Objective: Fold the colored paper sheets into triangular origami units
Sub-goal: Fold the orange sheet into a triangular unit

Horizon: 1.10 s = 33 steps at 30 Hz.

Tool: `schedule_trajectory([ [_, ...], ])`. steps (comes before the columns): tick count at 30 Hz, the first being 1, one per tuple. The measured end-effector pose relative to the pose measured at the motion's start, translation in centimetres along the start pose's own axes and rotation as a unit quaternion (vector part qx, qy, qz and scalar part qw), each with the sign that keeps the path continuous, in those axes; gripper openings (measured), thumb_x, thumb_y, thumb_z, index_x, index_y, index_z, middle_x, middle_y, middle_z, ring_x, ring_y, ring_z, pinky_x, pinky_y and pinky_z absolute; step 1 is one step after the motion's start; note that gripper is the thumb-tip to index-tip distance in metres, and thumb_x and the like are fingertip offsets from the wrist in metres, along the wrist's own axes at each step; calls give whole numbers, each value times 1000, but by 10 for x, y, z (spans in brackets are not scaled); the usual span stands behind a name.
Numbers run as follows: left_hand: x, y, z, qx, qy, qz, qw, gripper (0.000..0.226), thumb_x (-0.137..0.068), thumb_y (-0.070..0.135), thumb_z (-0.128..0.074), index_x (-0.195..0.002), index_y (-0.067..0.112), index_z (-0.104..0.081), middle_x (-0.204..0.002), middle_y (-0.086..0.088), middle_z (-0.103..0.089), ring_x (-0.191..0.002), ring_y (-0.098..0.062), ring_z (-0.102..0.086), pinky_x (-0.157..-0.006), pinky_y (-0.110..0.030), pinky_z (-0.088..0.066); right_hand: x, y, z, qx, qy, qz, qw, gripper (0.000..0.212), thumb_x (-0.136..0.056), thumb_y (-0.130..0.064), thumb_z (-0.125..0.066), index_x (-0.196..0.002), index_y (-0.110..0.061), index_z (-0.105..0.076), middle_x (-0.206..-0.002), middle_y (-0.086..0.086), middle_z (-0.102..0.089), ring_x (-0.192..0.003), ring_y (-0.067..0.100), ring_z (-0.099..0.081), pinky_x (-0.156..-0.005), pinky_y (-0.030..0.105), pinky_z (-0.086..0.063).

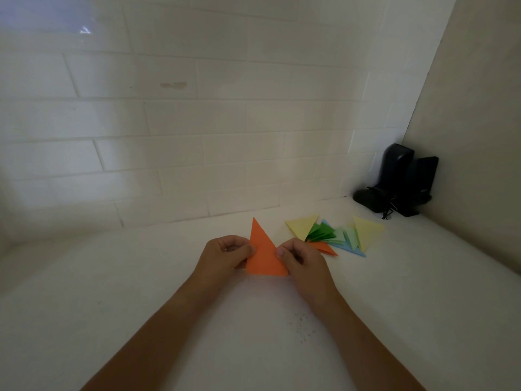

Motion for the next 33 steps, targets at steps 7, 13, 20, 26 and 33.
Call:
schedule_trajectory([
  [7, 5, 2, -10, -13, -63, -17, 998, 17, -94, 13, -74, -107, 3, -78, -100, -14, -80, -94, -31, -78, -83, -35, -63, 4, -7, -5, -20, -31, 31, 999, 19, -102, -18, -60, -91, -28, -71, -80, -4, -68, -73, 7, -59, -68, 26, -48],
  [13, 1, -2, -5, 39, -38, 11, 998, 20, -93, 15, -73, -109, 4, -78, -103, -15, -79, -99, -33, -77, -91, -41, -61, 5, -12, -8, -48, -71, 53, 995, 43, -99, 8, -47, -102, -28, -71, -91, -10, -70, -83, 12, -63, -73, 28, -50],
  [20, -4, -8, -5, 73, -37, 28, 996, 16, -92, 11, -72, -104, 3, -79, -99, -20, -78, -91, -31, -75, -87, -36, -60, 5, -14, -7, -107, -66, 49, 991, 16, -93, -6, -72, -104, -17, -75, -102, 3, -76, -98, 26, -72, -91, 47, -57],
  [26, -5, -6, -10, 94, -64, 37, 993, 20, -100, 9, -61, -106, -1, -78, -96, -21, -78, -85, -21, -76, -72, -20, -59, 5, -12, -1, -123, -29, 12, 992, 8, -98, -12, -66, -96, -12, -74, -86, 7, -77, -84, 19, -73, -70, 21, -50],
  [33, 1, 4, -19, 42, -127, -18, 991, 35, -85, 18, -57, -113, 7, -76, -113, -14, -77, -99, -23, -73, -90, -30, -58, 3, -9, 2, -120, 9, -8, 993, 8, -99, -12, -65, -95, -11, -72, -87, 2, -78, -79, 17, -75, -67, 22, -51],
])
Point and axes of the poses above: each hand's wrist, its own x-axis away from the middle knuckle, its own z-axis out of the back of the hand, y = z × x, the point moved 6 cm from there along -x, towards the middle knuckle
